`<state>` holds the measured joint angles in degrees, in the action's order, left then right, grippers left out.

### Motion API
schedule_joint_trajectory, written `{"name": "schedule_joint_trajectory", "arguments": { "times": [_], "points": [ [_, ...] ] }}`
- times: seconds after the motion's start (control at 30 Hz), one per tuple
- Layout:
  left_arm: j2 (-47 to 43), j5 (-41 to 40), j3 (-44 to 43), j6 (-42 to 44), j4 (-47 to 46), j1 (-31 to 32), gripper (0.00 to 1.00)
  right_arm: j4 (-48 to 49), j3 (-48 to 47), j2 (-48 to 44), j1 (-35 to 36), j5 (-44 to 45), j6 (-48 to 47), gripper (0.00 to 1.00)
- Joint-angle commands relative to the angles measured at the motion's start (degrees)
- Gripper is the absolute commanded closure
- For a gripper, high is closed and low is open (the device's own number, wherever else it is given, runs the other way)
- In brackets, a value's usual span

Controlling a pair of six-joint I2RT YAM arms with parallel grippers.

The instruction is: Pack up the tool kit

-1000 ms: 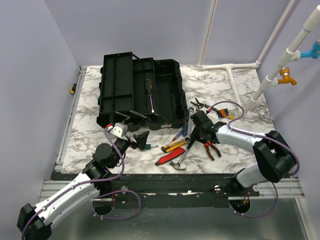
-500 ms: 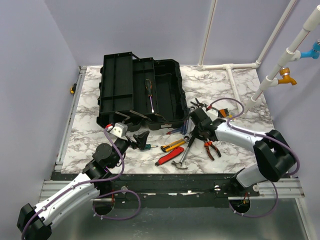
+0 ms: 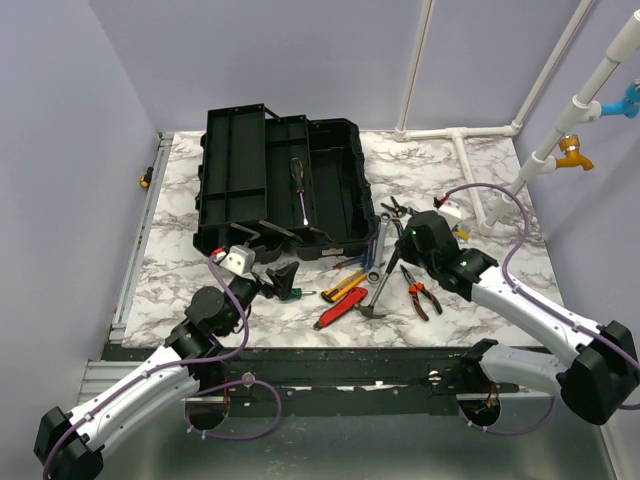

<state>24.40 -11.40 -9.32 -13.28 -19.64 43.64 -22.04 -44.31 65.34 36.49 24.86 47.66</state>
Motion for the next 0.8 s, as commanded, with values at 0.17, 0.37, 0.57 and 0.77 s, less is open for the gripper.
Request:
{"name": "schedule_joint_trajectory", "arguments": {
  "times": [0.17,0.37,0.57,0.77],
  "points": [
    [2.19,3.78,-2.05,0.36,-1.28,0.04,0.05,10.33,3.75,-7.64,0.20,-4.70,-6.71,0.99],
    [2.77,4.28,-2.29,0.45,-1.28,0.12,0.05,14.81,2.60,-8.39,0.25,-8.97,-10.59,0.99],
    [2.10,3.97,-2.10,0.53,-1.02,0.08,0.05,17.61,-1.81,-7.58,0.25,-7.47,-13.58,0.99],
    [2.21,4.02,-2.19,0.58,-1.02,0.13,0.05,19.37,-8.42,-4.20,0.24,-3.10,-15.63,0.99]
  ]
}}
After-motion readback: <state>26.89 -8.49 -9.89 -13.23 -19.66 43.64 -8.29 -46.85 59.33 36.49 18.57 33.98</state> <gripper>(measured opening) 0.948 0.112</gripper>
